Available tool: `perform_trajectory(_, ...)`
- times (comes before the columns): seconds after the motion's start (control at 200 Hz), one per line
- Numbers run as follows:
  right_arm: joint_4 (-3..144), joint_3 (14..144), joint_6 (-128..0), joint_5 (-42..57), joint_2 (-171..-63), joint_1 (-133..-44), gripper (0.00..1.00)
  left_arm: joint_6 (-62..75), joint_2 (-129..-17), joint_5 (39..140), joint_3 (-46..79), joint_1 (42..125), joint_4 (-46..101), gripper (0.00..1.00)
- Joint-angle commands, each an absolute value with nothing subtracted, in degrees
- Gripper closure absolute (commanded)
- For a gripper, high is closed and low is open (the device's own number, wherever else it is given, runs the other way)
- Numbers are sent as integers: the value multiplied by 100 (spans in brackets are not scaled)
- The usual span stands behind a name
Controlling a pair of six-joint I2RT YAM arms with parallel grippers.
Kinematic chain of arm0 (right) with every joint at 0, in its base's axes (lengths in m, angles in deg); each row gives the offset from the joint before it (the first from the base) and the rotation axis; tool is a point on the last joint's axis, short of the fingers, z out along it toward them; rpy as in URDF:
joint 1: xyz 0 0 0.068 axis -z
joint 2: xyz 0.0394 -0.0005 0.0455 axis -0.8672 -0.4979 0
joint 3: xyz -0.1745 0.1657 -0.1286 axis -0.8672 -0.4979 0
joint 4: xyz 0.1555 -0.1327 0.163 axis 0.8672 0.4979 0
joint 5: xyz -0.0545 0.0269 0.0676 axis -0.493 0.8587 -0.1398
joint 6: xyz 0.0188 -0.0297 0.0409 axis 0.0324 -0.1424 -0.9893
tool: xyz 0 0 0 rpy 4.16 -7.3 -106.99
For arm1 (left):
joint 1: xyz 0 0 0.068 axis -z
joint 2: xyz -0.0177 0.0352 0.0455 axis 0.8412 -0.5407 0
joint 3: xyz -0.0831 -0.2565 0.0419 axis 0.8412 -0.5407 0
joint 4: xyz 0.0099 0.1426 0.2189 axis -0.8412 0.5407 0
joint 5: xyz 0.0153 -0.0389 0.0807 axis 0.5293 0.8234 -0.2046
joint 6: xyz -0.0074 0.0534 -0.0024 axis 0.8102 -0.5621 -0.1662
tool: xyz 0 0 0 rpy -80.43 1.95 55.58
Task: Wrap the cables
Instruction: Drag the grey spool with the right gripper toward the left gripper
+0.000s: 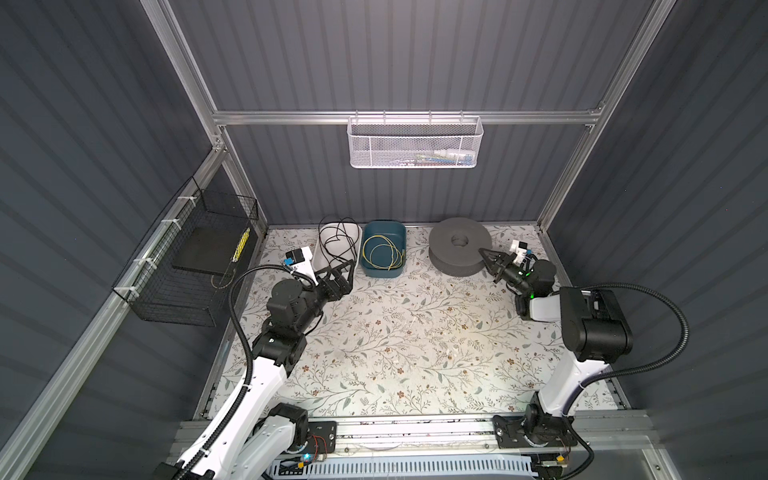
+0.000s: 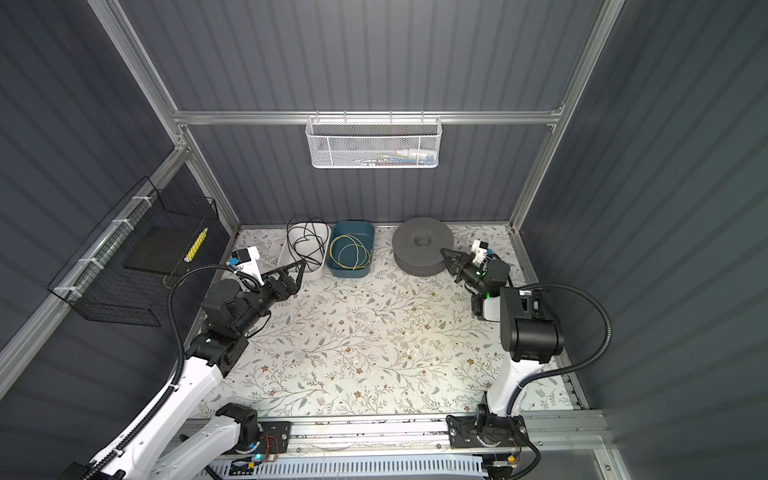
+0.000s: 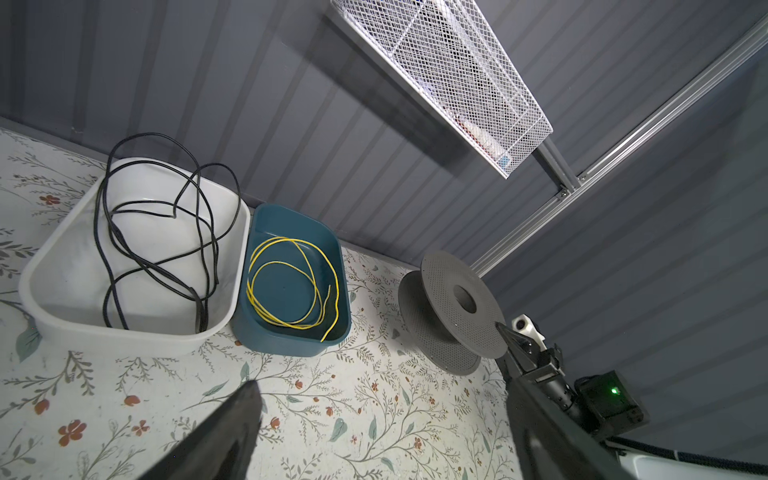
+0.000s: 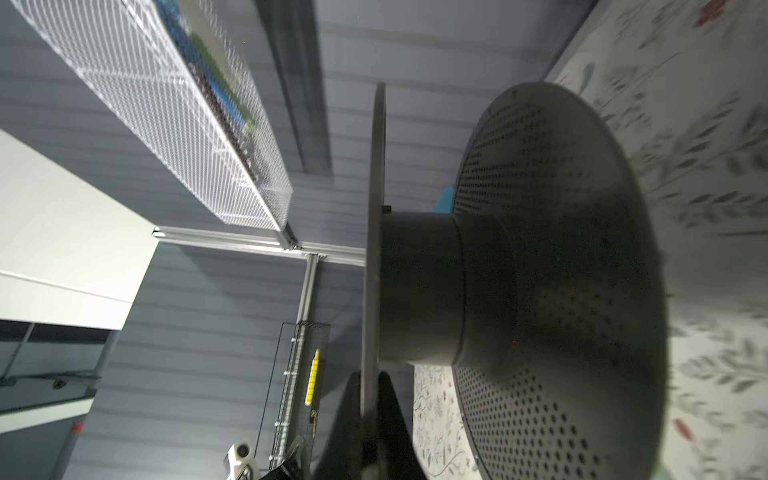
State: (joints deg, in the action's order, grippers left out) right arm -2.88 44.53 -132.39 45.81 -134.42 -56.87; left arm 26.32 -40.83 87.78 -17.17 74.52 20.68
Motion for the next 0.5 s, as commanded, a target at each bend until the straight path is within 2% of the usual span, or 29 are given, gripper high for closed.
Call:
perform_trajectory(0.0, -894, 4241, -13381, 4698, -13058, -6124, 100, 2401, -3964, 8630, -1461, 7449, 2320, 7)
perform_trajectory(0.205, -254, 3953, -12910, 4420, -12551, -7543, 100, 2327, -3813, 8250, -1352, 7449, 2697, 7)
perform_trajectory(0.495, -191, 4142, -12713, 3317, -13032, -9250, 100, 2556, -3451, 7566, -1557, 7449, 2917, 7)
